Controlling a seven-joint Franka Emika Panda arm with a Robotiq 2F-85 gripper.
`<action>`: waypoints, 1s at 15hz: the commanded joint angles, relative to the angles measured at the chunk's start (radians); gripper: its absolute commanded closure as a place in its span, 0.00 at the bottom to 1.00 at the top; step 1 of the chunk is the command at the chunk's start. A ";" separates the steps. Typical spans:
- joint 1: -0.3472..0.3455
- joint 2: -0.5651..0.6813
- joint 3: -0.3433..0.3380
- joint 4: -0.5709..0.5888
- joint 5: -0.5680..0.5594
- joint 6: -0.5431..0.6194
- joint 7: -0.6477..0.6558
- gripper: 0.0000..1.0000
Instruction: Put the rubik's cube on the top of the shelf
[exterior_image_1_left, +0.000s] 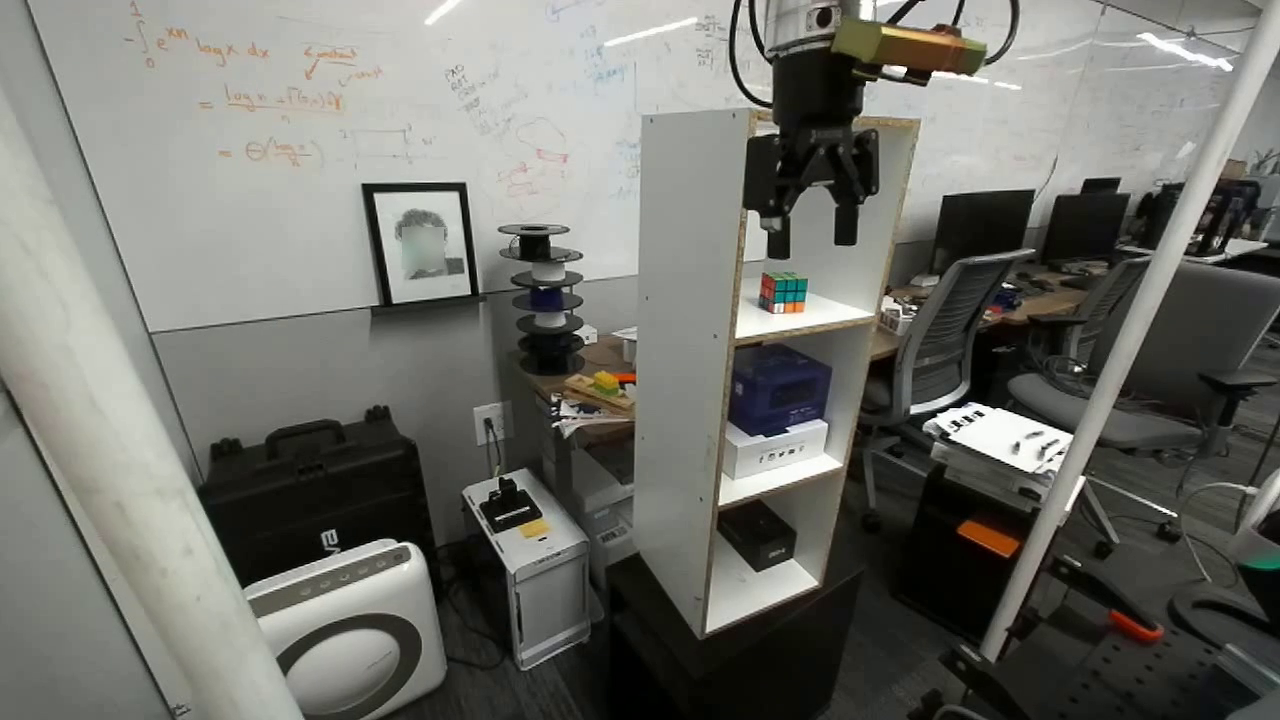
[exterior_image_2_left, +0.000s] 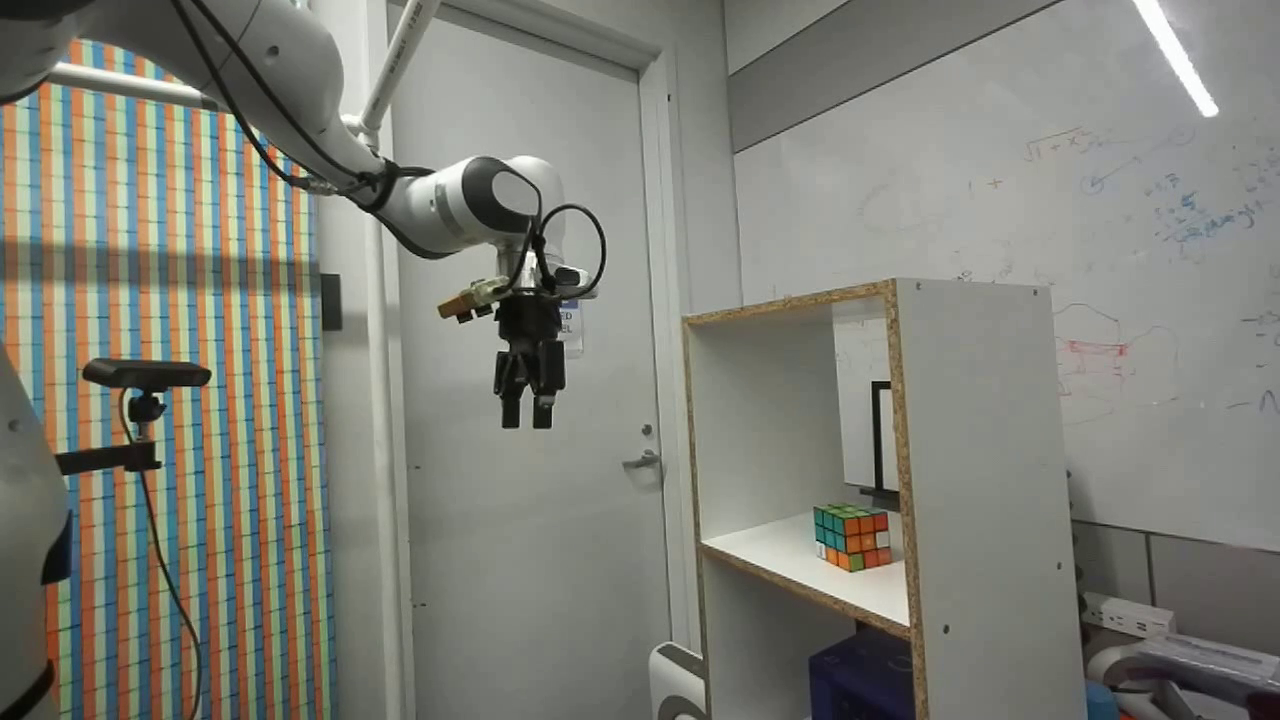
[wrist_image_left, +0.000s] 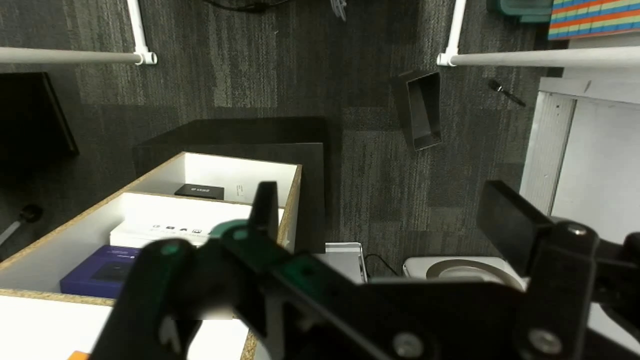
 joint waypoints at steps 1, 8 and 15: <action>0.016 0.011 -0.016 -0.021 -0.018 0.052 0.021 0.00; -0.046 -0.075 -0.107 -0.154 -0.090 0.149 0.051 0.00; -0.150 -0.117 -0.198 -0.266 -0.177 0.446 0.069 0.00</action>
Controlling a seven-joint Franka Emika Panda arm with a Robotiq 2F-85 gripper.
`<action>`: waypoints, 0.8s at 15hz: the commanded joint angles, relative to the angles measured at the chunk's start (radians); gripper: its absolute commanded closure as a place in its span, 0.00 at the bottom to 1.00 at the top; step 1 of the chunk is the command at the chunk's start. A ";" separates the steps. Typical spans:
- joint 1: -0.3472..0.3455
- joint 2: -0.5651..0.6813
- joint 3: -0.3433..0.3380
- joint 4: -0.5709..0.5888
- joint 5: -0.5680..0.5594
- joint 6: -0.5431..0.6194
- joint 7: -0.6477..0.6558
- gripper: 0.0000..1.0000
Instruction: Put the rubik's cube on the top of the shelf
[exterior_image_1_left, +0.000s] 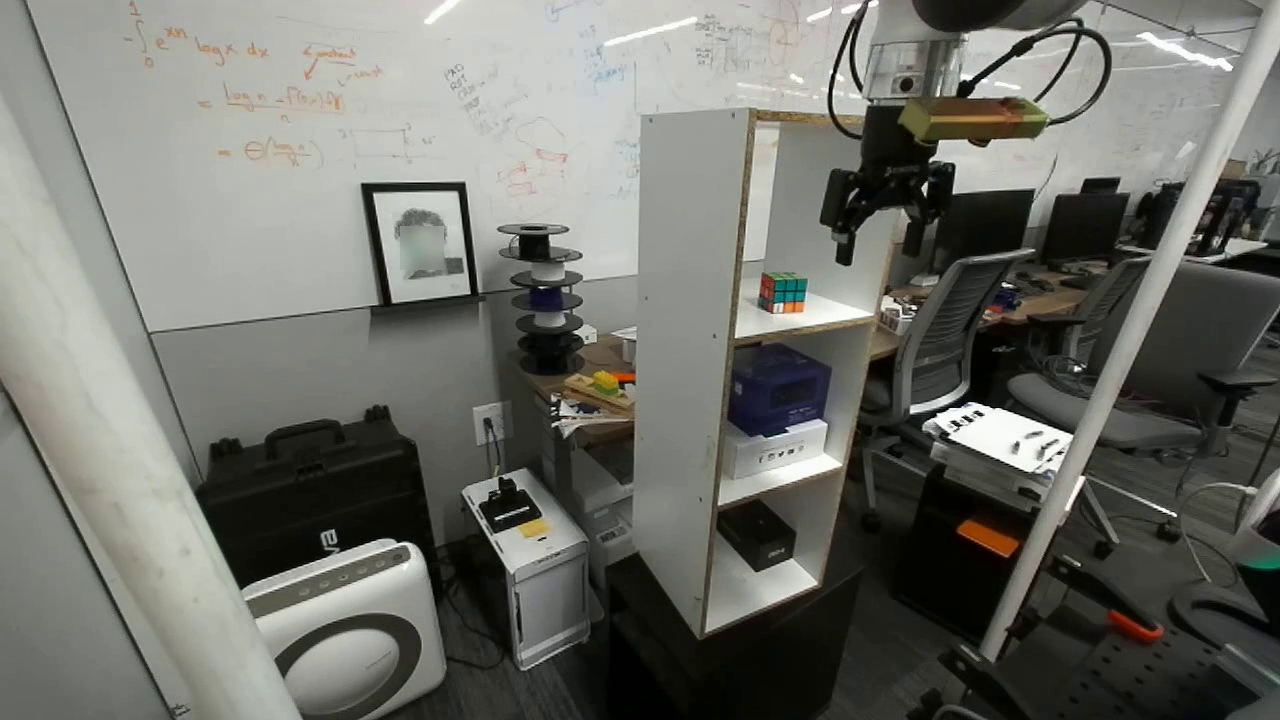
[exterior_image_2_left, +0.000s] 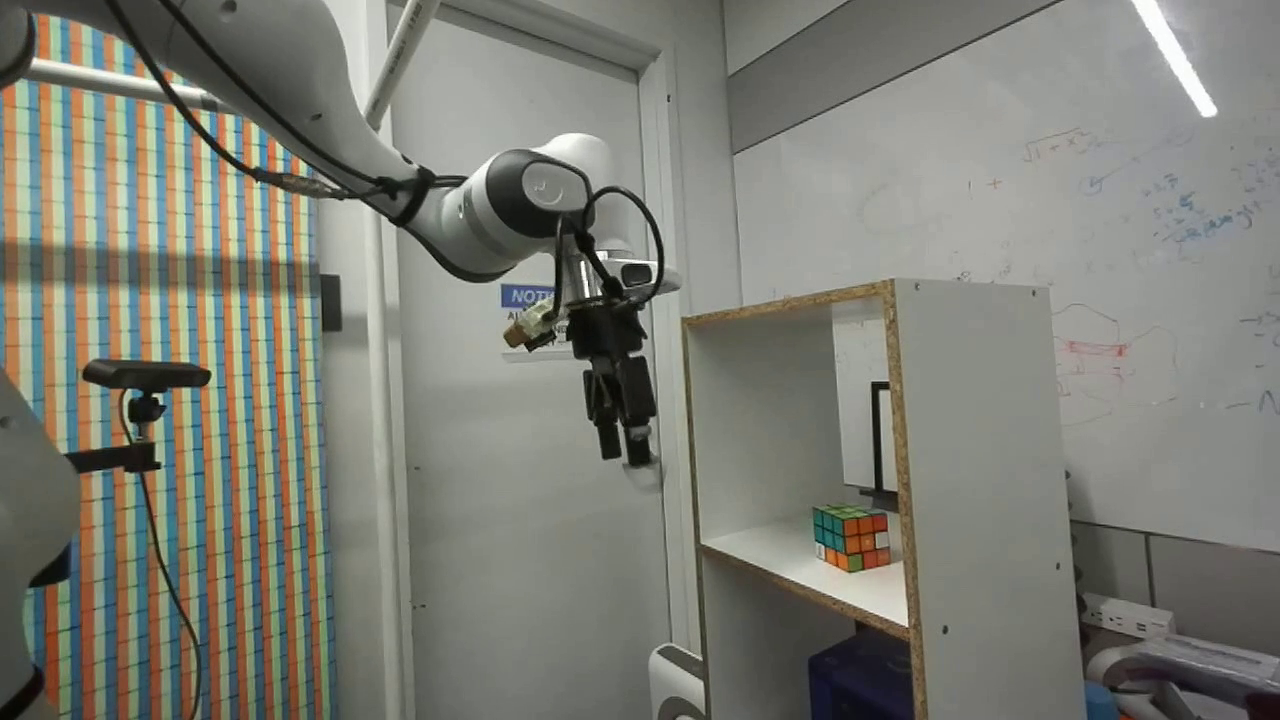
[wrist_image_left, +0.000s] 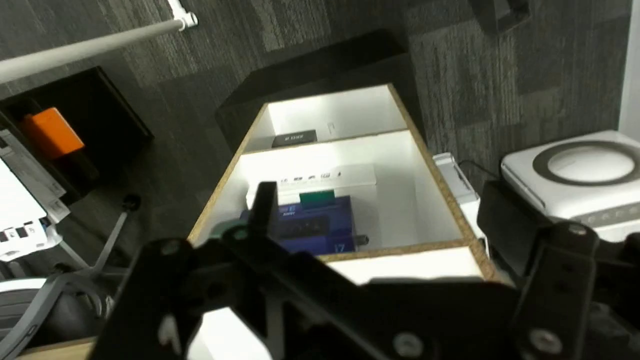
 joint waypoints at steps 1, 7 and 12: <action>-0.049 -0.007 -0.007 -0.076 -0.084 0.236 0.048 0.00; -0.122 0.157 0.043 -0.070 -0.298 0.592 0.266 0.00; -0.173 0.299 0.045 0.022 -0.629 0.734 0.589 0.00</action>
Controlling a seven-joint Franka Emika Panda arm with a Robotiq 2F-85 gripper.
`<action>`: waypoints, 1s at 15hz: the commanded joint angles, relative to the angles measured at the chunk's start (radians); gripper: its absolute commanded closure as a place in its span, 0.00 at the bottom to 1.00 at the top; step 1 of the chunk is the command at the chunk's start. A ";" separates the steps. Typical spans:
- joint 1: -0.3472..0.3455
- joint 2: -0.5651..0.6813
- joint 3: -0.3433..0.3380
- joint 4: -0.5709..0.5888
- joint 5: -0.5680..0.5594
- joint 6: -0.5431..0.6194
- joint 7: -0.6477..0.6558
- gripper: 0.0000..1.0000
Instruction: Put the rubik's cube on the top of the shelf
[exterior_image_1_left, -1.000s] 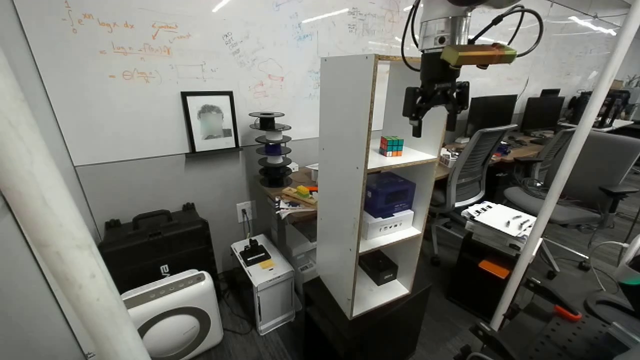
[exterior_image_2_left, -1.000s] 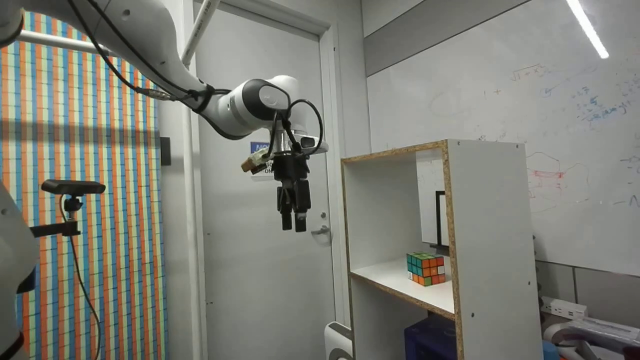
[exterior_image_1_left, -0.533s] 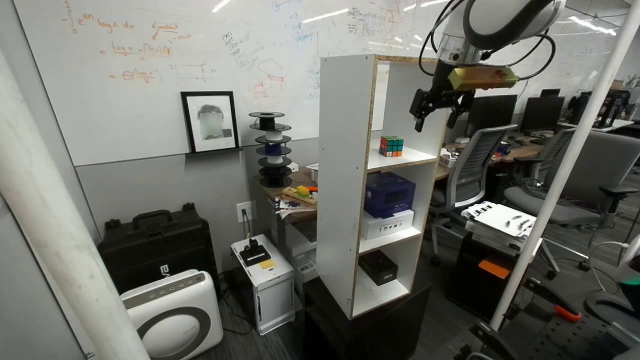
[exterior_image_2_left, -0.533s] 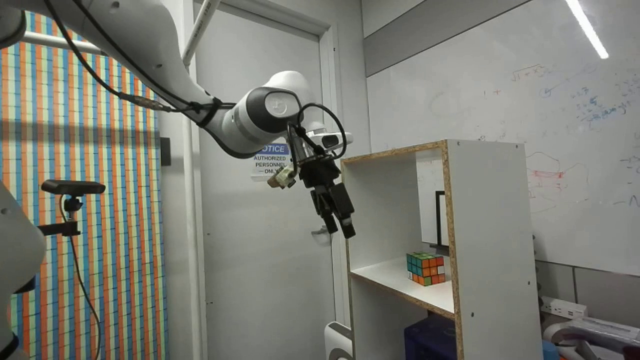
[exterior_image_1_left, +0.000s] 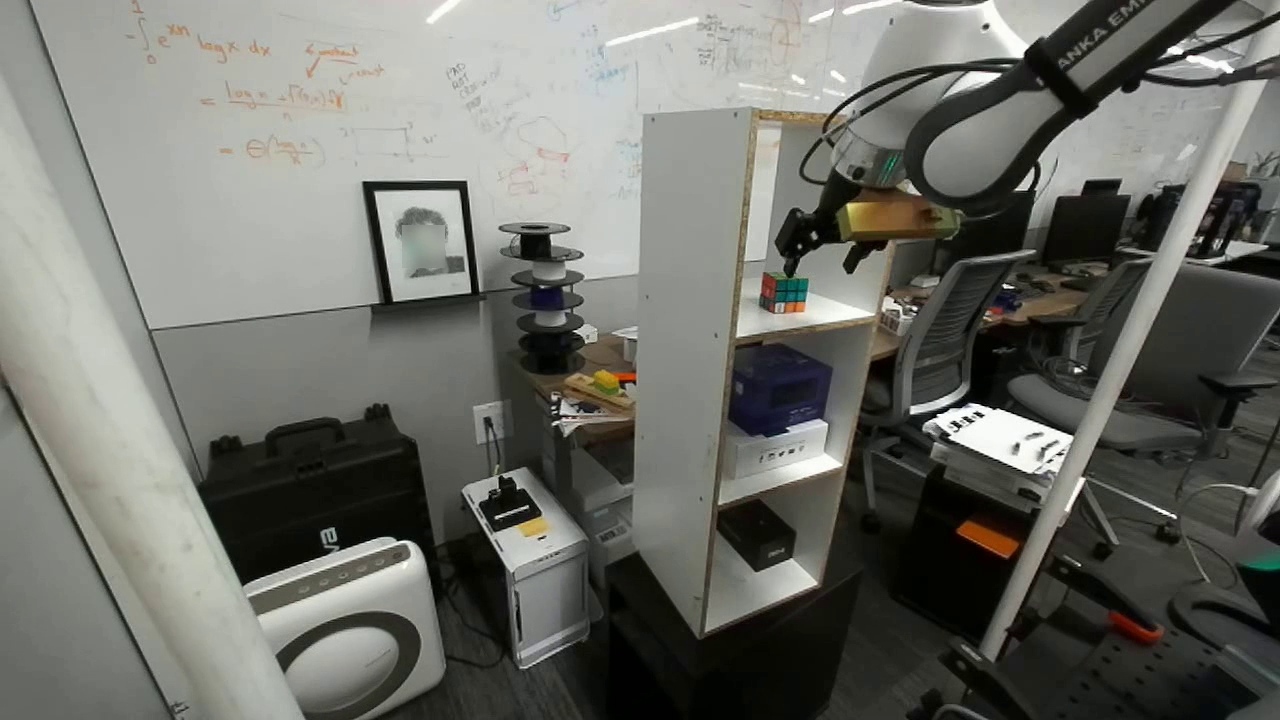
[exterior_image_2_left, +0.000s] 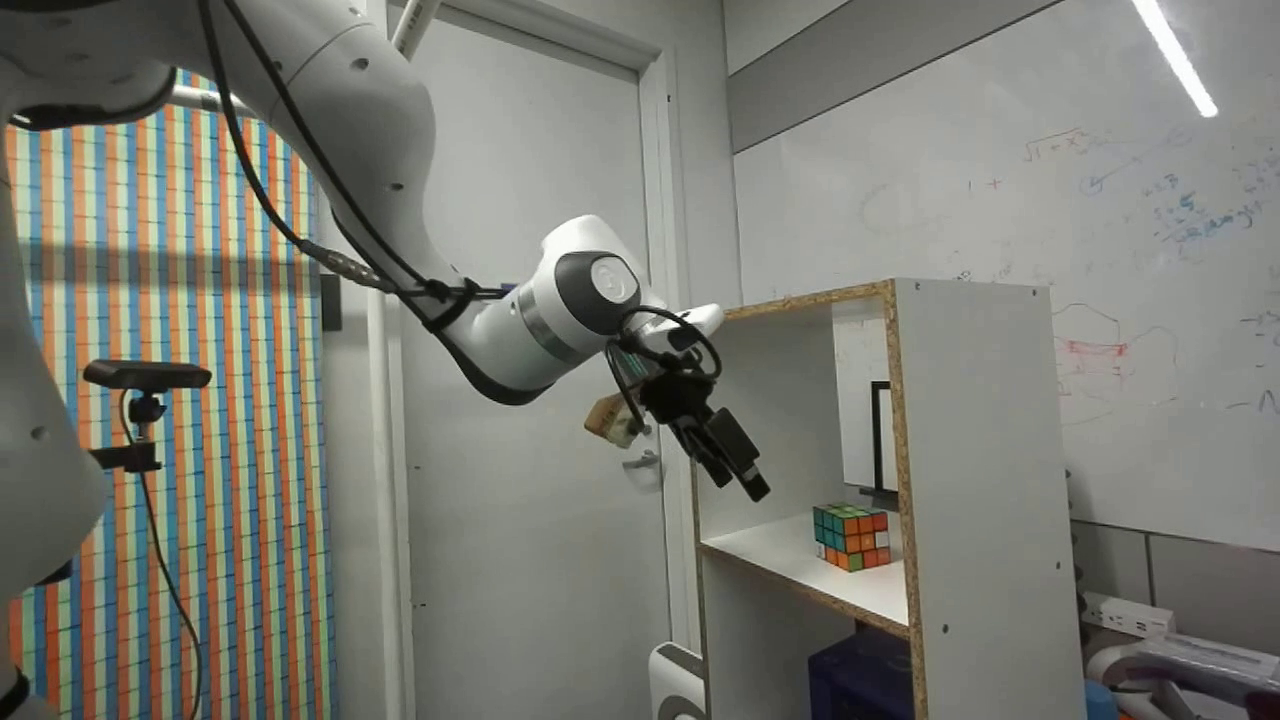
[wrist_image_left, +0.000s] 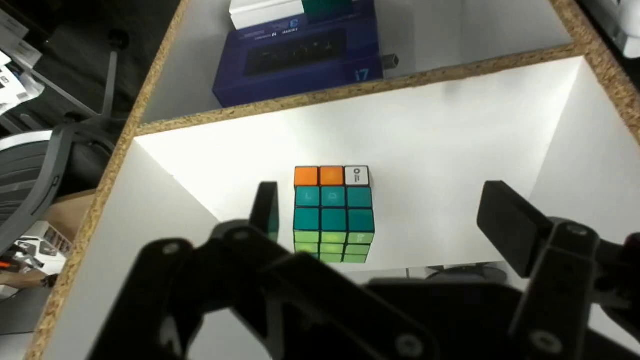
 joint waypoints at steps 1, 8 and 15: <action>-0.039 0.109 0.000 0.110 -0.196 0.061 0.206 0.00; -0.020 0.295 -0.043 0.263 -0.484 0.082 0.539 0.00; -0.018 0.407 -0.041 0.370 -0.633 0.080 0.721 0.00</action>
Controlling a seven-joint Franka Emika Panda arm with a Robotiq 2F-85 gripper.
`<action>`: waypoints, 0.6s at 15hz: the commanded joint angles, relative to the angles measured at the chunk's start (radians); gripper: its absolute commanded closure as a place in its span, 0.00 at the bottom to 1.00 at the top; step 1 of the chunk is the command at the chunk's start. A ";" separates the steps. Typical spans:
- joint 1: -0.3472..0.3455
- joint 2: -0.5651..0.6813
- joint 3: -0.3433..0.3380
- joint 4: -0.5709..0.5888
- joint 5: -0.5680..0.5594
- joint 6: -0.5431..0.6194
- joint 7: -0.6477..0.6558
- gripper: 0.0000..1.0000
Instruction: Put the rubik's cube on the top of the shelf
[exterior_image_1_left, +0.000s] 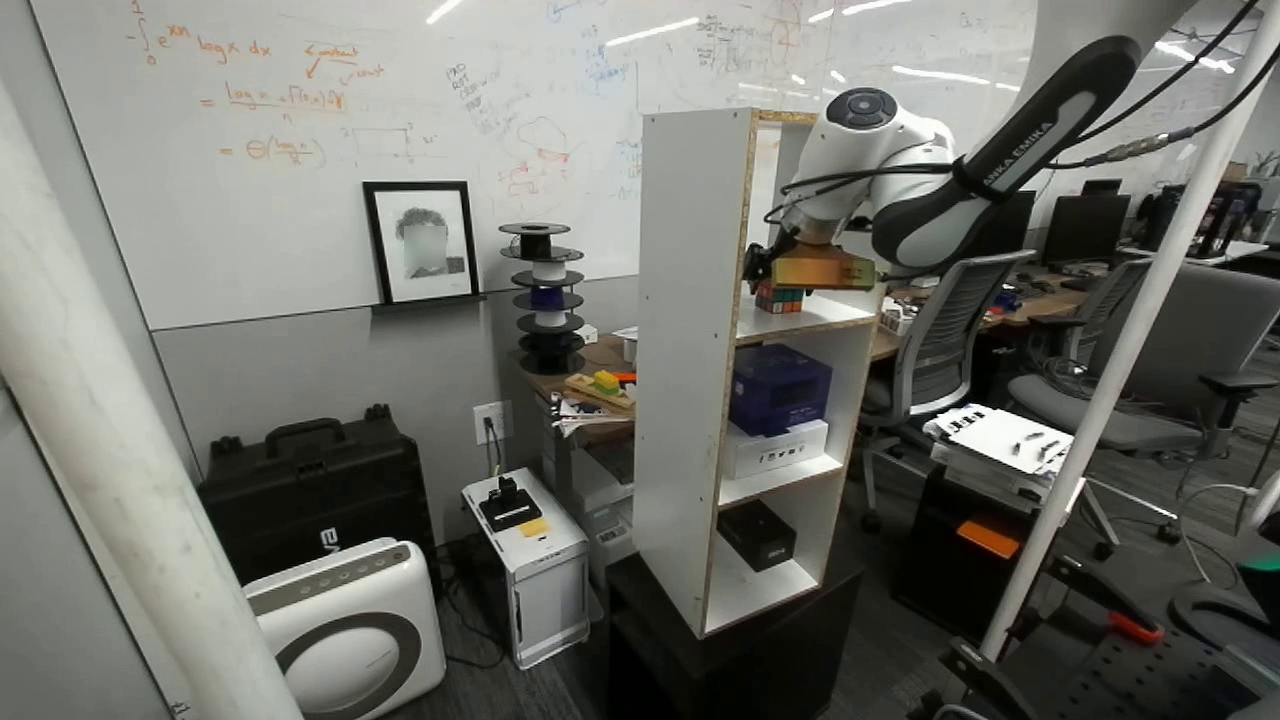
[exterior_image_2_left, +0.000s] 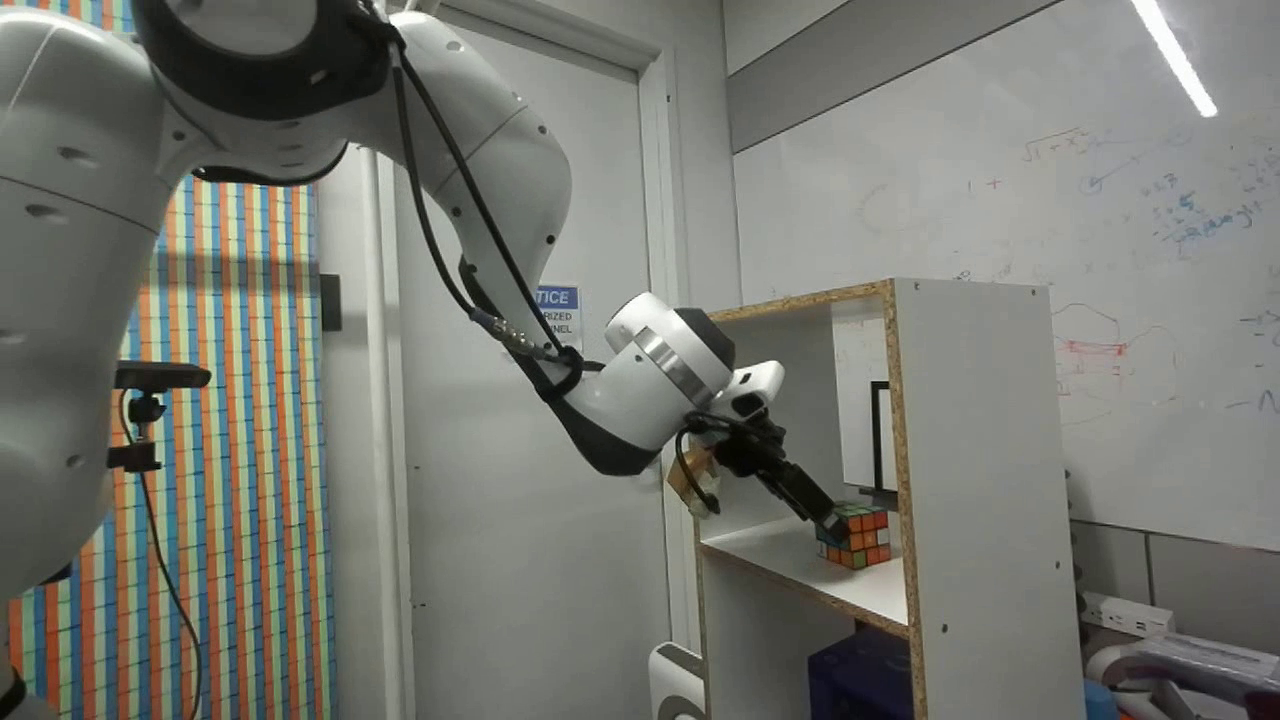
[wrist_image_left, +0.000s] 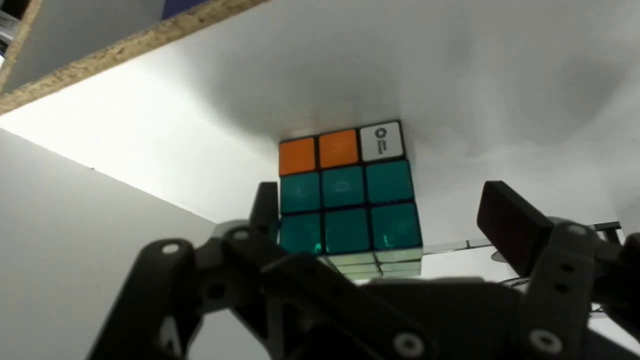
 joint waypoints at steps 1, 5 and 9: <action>0.006 0.048 -0.008 0.054 -0.030 0.017 0.046 0.00; 0.000 0.040 -0.009 0.033 -0.019 0.006 0.037 0.00; -0.003 0.030 -0.015 0.033 -0.021 0.009 0.040 0.00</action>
